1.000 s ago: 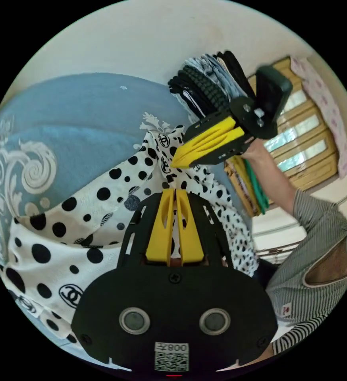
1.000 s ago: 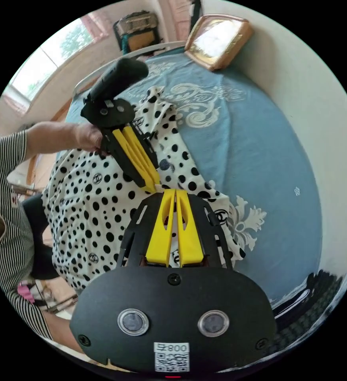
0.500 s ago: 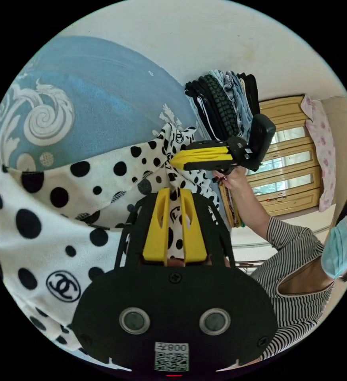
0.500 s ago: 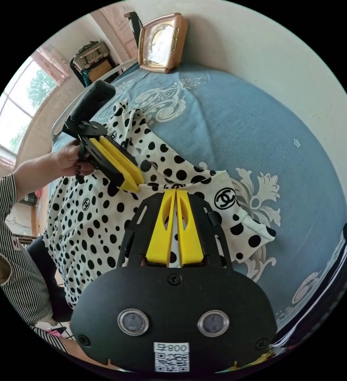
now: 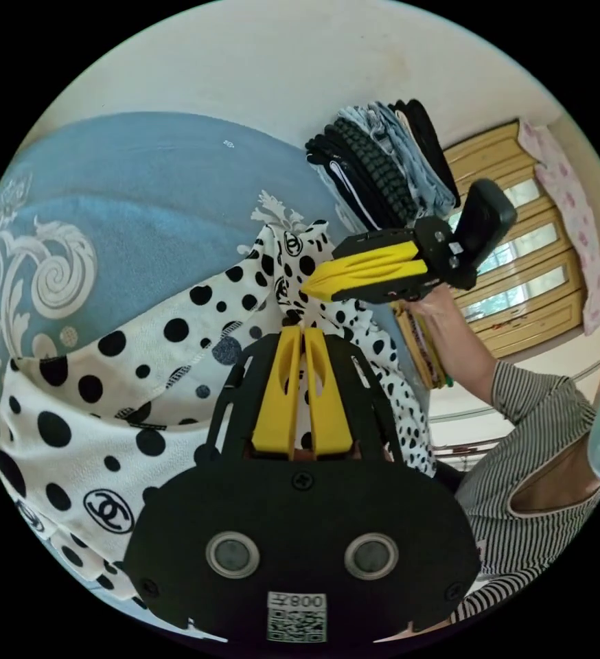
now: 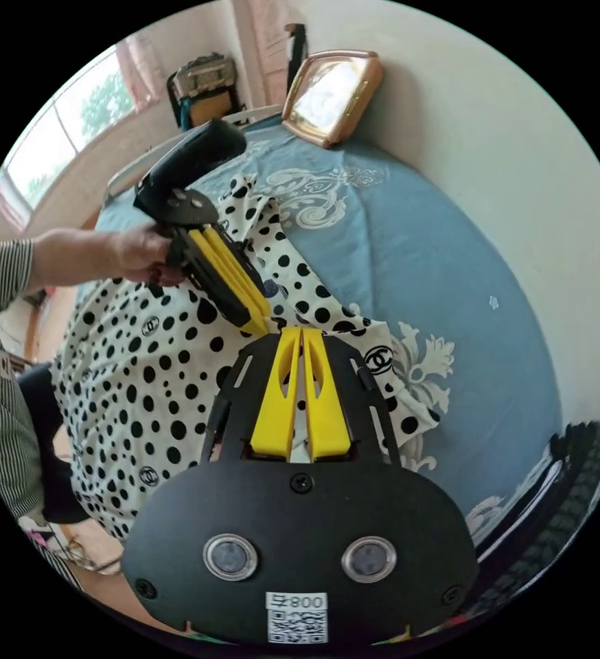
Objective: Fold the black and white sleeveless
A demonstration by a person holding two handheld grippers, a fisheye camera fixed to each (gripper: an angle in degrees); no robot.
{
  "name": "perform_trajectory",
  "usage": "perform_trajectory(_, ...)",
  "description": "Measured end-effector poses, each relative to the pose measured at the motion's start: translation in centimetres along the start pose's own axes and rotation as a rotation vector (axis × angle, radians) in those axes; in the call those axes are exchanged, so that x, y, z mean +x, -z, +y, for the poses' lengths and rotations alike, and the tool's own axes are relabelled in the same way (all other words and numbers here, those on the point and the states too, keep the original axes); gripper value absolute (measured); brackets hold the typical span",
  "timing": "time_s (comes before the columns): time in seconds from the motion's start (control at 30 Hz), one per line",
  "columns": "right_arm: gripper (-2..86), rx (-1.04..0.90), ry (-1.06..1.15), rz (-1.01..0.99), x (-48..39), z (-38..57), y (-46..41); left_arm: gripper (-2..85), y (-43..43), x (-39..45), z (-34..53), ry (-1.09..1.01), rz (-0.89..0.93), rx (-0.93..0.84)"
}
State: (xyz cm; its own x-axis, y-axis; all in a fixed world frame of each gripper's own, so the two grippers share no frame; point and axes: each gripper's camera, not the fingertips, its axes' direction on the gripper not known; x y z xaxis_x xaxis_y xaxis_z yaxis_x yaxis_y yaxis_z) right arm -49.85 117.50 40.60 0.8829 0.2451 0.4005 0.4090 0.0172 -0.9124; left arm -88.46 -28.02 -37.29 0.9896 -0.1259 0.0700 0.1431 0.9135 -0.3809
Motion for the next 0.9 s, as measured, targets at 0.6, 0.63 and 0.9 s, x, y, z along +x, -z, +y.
perform_trajectory(0.6,1.6,-0.26,0.383,0.054,-2.9,-4.6,-4.1,1.0,1.5,0.4,0.2,0.026,0.074,-0.036)
perform_trajectory(0.63,1.1,-0.264,0.384,0.058,-2.9,-4.6,-4.1,1.0,1.6,0.5,0.2,0.028,0.077,-0.035)
perform_trajectory(0.9,0.5,-0.383,0.345,-0.077,-0.3,-4.8,-4.1,2.0,3.8,2.8,0.8,0.009,-0.012,-0.014)
